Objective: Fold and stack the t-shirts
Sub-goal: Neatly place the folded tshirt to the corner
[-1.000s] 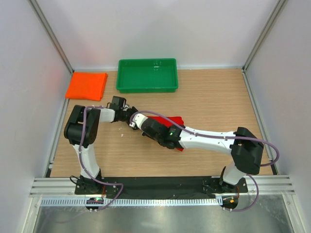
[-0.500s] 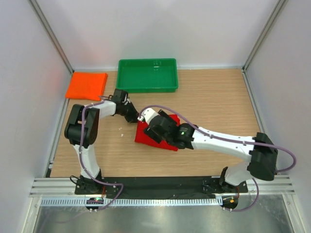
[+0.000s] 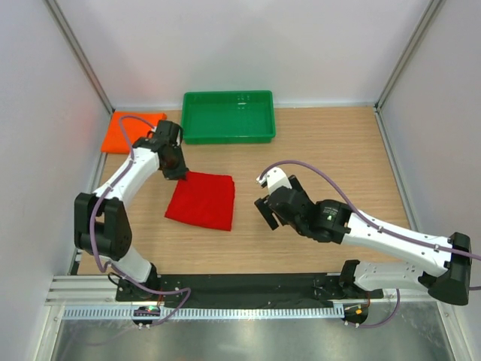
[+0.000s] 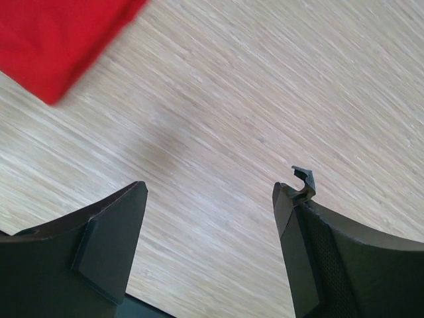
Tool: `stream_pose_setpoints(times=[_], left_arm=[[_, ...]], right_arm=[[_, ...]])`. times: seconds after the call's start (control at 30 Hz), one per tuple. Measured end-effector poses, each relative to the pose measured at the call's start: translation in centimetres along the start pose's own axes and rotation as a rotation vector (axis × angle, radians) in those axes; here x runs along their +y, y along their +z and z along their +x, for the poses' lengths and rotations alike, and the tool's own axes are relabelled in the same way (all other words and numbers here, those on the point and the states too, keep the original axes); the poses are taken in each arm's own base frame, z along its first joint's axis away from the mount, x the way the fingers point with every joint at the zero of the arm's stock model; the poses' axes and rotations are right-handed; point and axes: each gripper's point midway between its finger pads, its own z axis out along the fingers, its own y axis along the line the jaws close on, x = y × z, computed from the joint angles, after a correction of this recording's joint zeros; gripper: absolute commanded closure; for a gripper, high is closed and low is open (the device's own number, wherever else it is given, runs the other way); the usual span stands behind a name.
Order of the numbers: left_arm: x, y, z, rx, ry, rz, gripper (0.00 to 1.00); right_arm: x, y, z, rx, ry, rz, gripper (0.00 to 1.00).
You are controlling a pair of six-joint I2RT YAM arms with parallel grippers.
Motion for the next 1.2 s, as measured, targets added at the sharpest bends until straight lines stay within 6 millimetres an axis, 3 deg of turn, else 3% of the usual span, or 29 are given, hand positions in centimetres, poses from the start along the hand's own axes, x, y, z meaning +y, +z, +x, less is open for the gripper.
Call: stream_pose_setpoints(times=[0.17, 0.33, 0.47, 0.83, 1.0, 1.2], left_arm=[[4.1, -3.4, -3.6, -0.107, 0.068, -0.22, 1.0], [5.8, -7.7, -9.1, -0.26, 0.153, -0.384, 1.0], [6.8, -9.8, -12.2, -0.335, 0.232, -0.452, 1.0], [6.5, -9.2, -20.2, -0.41, 0.392, -0.478, 1.0], [5.9, -10.5, -24.1, -0.5, 0.407, -0.434, 1.0], [5.2, -11.8, -26.5, -0.573, 0.408, -0.29, 1.0]], right_arm=[[-0.1, 0.0, 0.7, 0.011, -0.002, 0.001, 0.16], [-0.4, -0.8, 0.4, -0.017, 0.029, -0.012, 0.16], [-1.0, -1.4, 1.1, -0.03, 0.042, -0.009, 0.16], [-2.4, -2.1, 2.5, -0.013, 0.069, 0.037, 0.16], [-2.6, -1.6, 2.9, 0.01, 0.067, 0.055, 0.16], [-2.5, -0.9, 3.3, 0.042, 0.069, 0.07, 0.16]])
